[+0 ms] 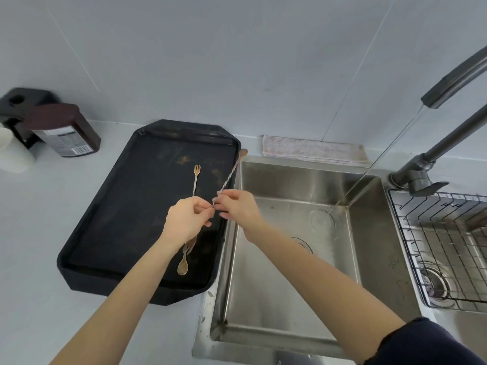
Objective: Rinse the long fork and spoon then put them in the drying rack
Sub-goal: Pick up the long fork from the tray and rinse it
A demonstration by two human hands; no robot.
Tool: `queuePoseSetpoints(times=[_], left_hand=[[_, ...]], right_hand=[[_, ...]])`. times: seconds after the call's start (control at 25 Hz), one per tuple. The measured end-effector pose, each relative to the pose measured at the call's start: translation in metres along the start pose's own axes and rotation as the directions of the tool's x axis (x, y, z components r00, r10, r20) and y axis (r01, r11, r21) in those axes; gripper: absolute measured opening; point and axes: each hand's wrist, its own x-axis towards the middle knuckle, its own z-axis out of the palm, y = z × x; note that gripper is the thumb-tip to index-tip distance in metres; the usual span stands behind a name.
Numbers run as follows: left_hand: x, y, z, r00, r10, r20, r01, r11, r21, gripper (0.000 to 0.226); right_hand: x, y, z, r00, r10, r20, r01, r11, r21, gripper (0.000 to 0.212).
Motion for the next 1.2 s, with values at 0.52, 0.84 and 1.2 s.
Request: queuePoseSetpoints(times=[0.52, 0.84, 1.2], left_hand=[[-0.057, 0.085, 0.101, 0.959, 0.198, 0.2, -0.132, 0.944, -0.302, 0.02], [-0.058, 0.115, 0.14, 0.953, 0.198, 0.231, -0.106, 0.928, -0.357, 0.02], [-0.049, 0.121, 0.163, 0.965, 0.112, 0.237, 0.001, 0.903, -0.43, 0.019]], right_hand=[[-0.067, 0.019, -0.165, 0.978, 0.038, -0.206, 0.051, 0.912, 0.408, 0.016], [-0.065, -0.005, -0.236, 0.967, 0.021, -0.252, 0.082, 0.916, 0.392, 0.03], [-0.033, -0.033, -0.261, 0.979, -0.023, -0.202, 0.096, 0.93, 0.355, 0.013]])
